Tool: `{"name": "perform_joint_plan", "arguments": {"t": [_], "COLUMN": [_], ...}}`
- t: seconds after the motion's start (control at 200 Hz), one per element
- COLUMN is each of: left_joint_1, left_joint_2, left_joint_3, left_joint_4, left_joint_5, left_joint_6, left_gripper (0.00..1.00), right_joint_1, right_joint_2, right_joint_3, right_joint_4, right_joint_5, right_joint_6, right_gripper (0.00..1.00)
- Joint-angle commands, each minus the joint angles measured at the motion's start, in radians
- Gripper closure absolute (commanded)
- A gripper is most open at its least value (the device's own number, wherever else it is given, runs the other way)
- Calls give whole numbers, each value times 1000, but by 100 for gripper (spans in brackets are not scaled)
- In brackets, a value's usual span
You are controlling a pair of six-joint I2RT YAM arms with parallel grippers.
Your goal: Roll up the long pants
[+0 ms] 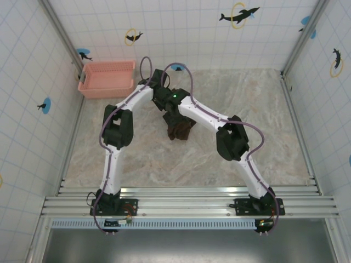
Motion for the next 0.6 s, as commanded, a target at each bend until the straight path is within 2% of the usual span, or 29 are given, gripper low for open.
{"name": "perform_joint_plan", "arguments": {"t": [0.0, 0.135, 0.265, 0.325, 0.355, 0.39, 0.45, 0.535, 0.595], "left_joint_1": [-38, -38, -38, -36, -37, -35, -33, -21, -7], "left_joint_2": [-71, -87, -106, -118, -124, -131, -145, -172, -192], "left_joint_3": [-15, -37, -48, -59, -64, -70, -88, -135, -171], "left_joint_4": [-49, -17, 8, 28, 34, 39, 53, 110, 155], "left_joint_5": [-17, 7, 41, 60, 65, 68, 67, 64, 58], "left_joint_6": [-24, -58, -89, -99, -104, -108, -120, -145, -161], "left_gripper": [100, 100, 100, 79, 61, 48, 35, 23, 5], "right_joint_1": [31, 26, 0, -10, -14, -20, -30, -47, -64], "right_joint_2": [99, 126, 138, 123, 114, 103, 88, 54, 21], "right_joint_3": [-24, -35, -77, -119, -142, -162, -189, -243, -294], "right_joint_4": [13, 22, 50, 86, 109, 128, 159, 211, 278], "right_joint_5": [56, 63, 25, 25, 22, 19, -4, -51, -115], "right_joint_6": [-31, -44, -37, -39, -43, -43, -48, -43, -38], "right_gripper": [11, 19, 40, 54, 57, 62, 69, 76, 77]}}
